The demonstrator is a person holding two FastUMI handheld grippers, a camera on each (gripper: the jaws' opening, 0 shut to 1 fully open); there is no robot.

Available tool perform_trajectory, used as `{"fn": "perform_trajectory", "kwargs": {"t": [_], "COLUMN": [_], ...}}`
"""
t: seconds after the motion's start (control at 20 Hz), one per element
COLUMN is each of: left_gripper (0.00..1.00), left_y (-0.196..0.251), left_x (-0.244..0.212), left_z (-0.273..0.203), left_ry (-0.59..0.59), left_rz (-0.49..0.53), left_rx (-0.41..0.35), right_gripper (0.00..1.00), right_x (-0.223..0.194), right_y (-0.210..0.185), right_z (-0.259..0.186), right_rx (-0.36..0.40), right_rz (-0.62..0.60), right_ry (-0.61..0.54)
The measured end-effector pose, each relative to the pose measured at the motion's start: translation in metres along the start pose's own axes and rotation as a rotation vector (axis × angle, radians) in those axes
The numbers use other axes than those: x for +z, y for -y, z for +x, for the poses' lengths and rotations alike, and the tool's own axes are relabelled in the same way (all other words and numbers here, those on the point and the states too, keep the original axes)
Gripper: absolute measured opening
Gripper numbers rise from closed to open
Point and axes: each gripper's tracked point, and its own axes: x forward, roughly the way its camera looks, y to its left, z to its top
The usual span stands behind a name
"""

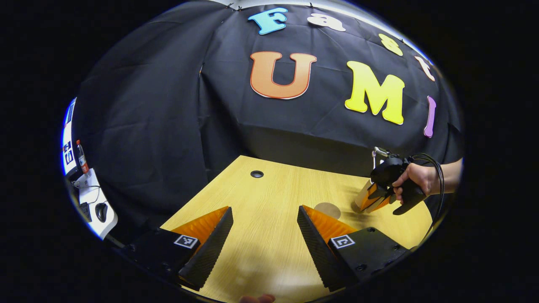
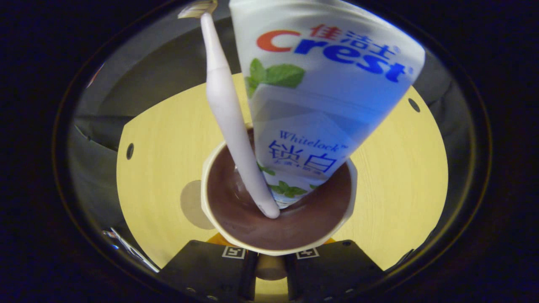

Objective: Put the toothbrush and toothpaste on the desktop into the cup, then pick up the cup and place it on the coaster on the desktop.

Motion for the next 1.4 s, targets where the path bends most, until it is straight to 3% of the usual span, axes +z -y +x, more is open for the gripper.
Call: {"fn": "perform_trajectory", "kwargs": {"t": [0.25,0.5,1.1,1.4], "left_gripper": [0.98,0.98,0.98,0.98], "left_y": [-0.008,-0.016,-0.035,-0.037], "left_x": [0.004,0.003,-0.003,-0.006], "left_z": [-0.013,-0.023,-0.025,-0.024], "left_ry": [0.028,0.041,0.032,0.02], "left_rz": [0.003,-0.002,0.0,-0.006], "left_rx": [0.006,0.017,0.035,0.037], "right_gripper": [0.28,0.28,0.3,0.3], "right_x": [-0.013,-0.024,-0.039,-0.035], "right_y": [-0.008,-0.025,-0.035,-0.04], "right_z": [0.008,0.025,0.046,0.045], "right_rx": [0.049,0.043,0.0,-0.019], "right_rz": [-0.09,-0.176,-0.179,-0.194], "right_ry": [-0.019,-0.046,-0.118,-0.091]}}
